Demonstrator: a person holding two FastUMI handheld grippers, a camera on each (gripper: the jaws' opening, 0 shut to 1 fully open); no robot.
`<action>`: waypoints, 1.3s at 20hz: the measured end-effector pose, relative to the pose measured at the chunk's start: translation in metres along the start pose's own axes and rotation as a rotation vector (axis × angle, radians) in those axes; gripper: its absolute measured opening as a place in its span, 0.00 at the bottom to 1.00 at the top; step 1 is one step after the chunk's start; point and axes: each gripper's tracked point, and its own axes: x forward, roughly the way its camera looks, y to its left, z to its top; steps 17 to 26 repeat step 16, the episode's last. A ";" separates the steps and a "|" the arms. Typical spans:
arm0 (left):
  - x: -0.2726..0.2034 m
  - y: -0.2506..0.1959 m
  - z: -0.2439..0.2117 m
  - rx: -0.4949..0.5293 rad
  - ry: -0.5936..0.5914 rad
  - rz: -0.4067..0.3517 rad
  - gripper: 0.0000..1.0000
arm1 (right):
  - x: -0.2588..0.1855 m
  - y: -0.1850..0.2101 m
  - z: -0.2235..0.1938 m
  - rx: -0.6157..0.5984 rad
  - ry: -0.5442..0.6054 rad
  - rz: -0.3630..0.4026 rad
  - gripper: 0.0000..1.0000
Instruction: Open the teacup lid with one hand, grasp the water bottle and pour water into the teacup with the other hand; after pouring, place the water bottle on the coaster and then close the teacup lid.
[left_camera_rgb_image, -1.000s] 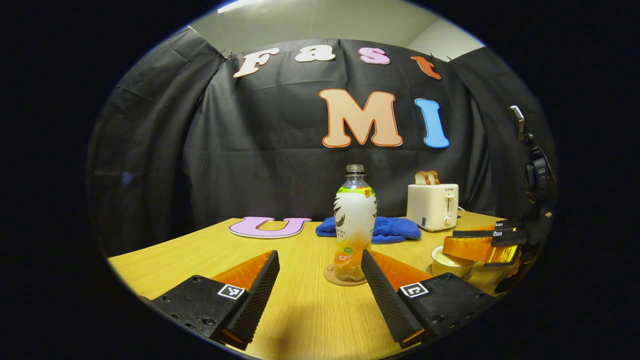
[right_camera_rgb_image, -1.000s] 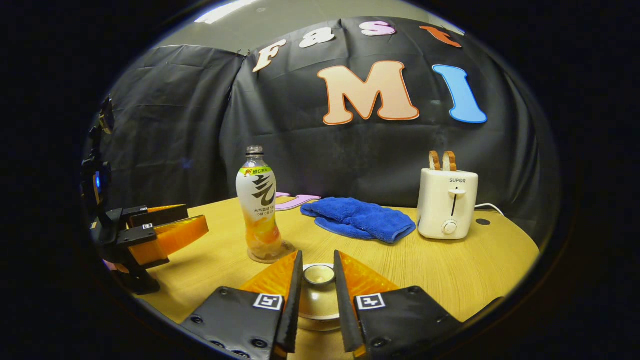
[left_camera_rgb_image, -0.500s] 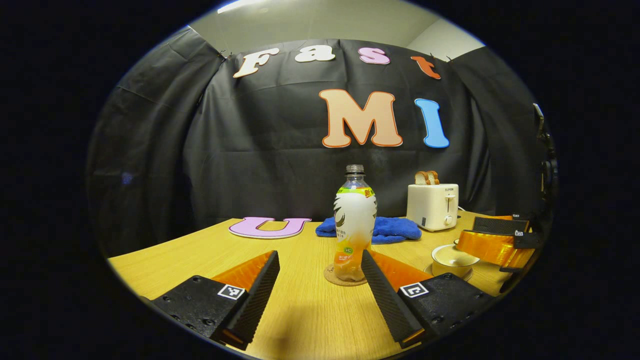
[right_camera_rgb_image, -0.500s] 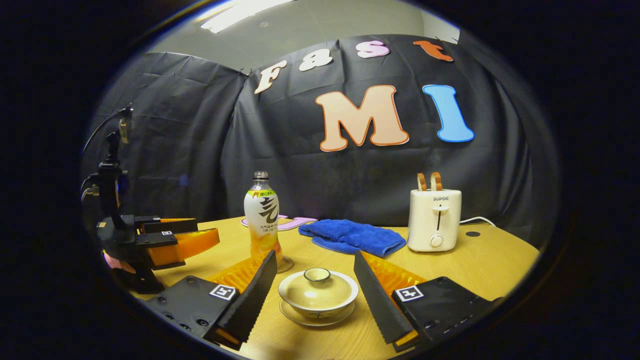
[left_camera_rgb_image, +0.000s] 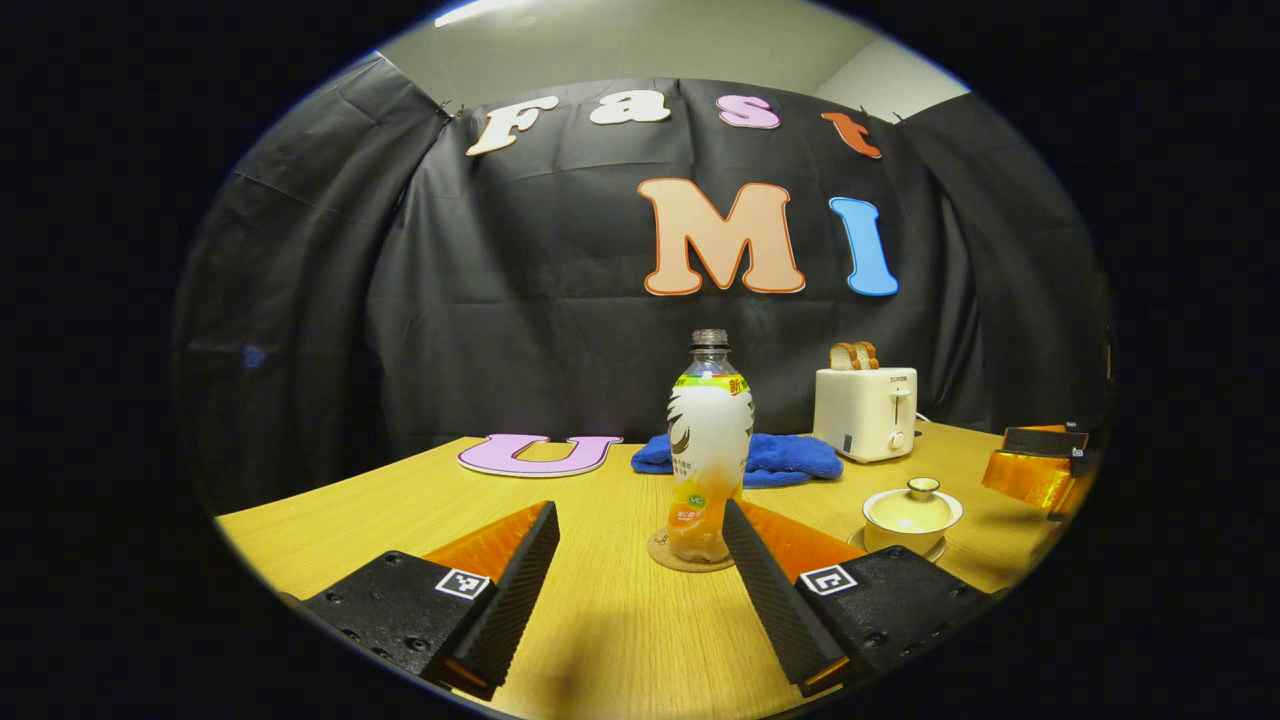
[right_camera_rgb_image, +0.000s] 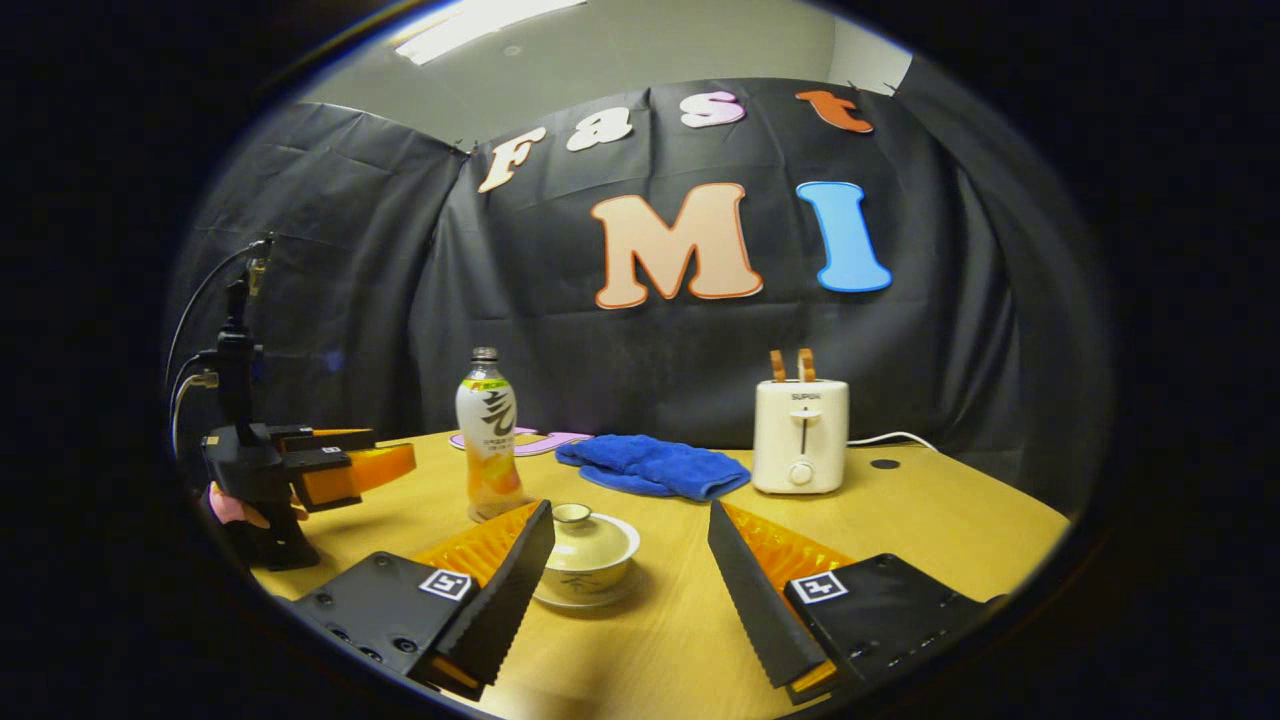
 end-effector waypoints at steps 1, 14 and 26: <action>0.000 0.001 0.000 0.000 -0.001 0.004 0.96 | -0.001 -0.010 0.001 -0.001 -0.002 -0.040 0.99; -0.004 0.027 -0.001 0.007 0.002 0.140 0.96 | -0.014 -0.072 0.004 -0.015 -0.016 -0.340 1.00; -0.005 0.026 -0.001 0.007 0.002 0.145 0.96 | -0.015 -0.074 0.003 -0.016 -0.016 -0.356 1.00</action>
